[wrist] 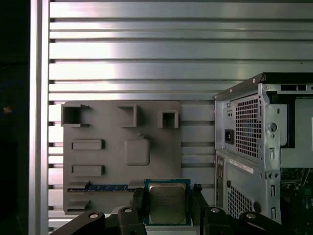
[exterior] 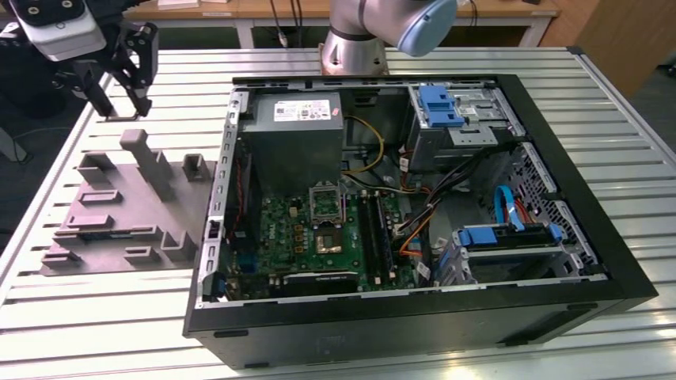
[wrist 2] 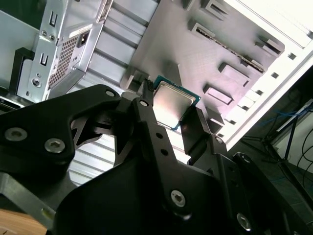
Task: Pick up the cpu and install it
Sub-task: 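Pick up the cpu and move it towards the insertion slot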
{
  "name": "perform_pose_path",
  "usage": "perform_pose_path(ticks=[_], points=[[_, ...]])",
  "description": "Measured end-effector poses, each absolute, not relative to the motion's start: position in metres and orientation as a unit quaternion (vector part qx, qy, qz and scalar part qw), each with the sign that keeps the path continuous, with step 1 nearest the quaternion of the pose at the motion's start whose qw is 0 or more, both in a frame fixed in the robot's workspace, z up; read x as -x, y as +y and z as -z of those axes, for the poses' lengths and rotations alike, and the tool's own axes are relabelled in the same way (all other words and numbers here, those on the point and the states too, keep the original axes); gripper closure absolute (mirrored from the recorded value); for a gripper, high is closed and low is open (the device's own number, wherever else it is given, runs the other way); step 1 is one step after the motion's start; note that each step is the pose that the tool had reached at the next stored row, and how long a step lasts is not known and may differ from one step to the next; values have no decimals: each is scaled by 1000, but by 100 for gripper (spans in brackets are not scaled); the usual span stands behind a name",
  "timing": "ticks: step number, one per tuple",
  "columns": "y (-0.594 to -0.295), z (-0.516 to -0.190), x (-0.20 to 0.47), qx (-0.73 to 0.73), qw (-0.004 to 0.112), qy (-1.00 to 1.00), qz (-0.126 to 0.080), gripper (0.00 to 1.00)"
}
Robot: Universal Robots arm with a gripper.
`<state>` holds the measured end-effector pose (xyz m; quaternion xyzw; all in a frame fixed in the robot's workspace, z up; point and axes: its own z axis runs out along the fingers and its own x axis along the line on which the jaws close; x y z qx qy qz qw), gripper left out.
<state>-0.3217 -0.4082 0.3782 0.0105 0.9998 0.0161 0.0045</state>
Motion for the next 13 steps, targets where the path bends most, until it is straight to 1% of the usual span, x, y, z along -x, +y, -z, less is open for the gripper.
perform_pose_path(ticks=[13], points=[[-408, -378, 308, -11, 4, 1000, -16, 53]])
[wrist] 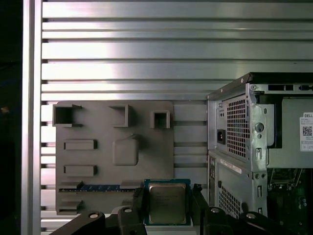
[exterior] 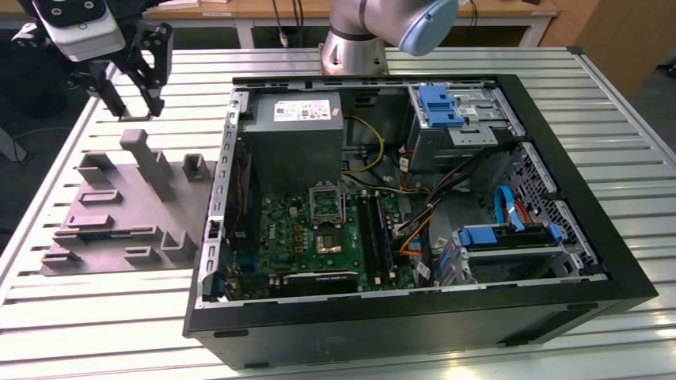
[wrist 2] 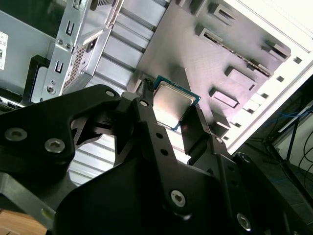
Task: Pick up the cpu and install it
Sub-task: 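Pick up the cpu and move it towards the insertion slot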
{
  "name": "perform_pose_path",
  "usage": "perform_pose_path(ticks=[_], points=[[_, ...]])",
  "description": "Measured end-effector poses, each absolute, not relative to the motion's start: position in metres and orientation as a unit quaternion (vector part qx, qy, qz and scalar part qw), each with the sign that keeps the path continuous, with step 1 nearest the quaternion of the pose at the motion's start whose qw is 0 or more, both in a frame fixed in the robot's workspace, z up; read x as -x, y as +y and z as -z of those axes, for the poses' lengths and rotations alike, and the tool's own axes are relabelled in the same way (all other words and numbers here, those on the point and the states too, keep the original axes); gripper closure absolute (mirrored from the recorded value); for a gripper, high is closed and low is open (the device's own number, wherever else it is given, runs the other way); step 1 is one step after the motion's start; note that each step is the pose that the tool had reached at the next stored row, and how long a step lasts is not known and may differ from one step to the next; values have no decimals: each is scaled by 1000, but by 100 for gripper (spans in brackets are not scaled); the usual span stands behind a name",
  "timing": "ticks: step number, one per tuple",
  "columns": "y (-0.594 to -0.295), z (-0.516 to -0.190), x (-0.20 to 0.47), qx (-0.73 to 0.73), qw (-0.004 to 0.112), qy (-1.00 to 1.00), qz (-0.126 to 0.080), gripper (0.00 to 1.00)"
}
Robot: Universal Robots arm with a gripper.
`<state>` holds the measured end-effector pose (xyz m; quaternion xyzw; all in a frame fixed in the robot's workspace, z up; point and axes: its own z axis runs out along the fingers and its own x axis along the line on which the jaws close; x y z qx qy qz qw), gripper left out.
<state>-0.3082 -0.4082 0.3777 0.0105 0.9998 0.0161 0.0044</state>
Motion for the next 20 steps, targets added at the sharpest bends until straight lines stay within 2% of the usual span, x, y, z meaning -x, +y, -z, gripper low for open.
perform_pose_path(ticks=[20], points=[[-408, -377, 294, -11, 4, 1000, -16, 53]])
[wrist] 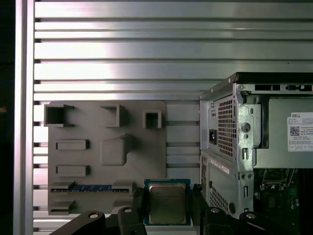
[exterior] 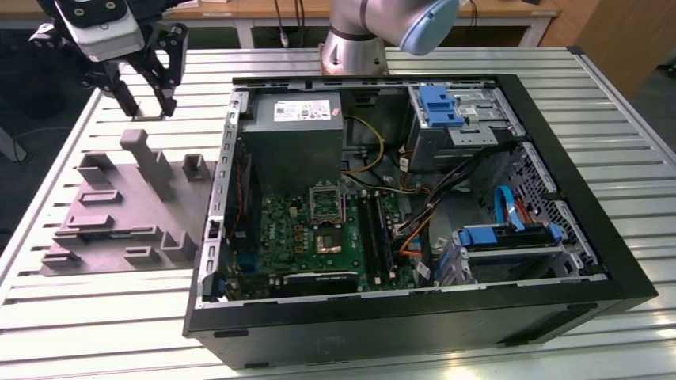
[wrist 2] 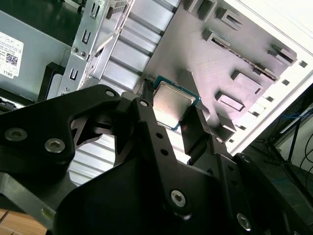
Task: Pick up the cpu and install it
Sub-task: 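Pick up the cpu and move it towards the insertion slot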
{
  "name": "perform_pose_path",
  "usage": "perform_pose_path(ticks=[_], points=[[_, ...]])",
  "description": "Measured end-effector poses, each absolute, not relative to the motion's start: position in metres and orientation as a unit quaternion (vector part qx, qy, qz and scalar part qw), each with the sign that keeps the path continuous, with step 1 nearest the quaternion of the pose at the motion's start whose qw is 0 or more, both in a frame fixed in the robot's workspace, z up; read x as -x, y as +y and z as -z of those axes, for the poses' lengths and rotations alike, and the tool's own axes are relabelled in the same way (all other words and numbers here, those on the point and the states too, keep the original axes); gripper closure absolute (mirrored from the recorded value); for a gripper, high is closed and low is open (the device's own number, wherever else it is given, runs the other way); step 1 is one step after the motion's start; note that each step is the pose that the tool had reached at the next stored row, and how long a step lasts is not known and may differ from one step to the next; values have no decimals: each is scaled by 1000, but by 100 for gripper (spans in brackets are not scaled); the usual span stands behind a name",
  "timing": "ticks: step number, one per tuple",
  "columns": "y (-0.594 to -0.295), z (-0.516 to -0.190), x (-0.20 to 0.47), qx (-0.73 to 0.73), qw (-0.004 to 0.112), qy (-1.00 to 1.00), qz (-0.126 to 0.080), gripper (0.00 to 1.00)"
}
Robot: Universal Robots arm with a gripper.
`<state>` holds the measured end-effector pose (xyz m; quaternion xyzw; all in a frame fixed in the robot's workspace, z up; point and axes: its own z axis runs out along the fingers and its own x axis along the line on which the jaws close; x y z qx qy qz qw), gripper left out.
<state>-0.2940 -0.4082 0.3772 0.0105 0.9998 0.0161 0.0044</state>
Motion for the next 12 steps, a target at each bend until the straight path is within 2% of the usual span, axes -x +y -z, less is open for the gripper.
perform_pose_path(ticks=[12], points=[[-408, -377, 285, -11, 4, 1000, -16, 53]])
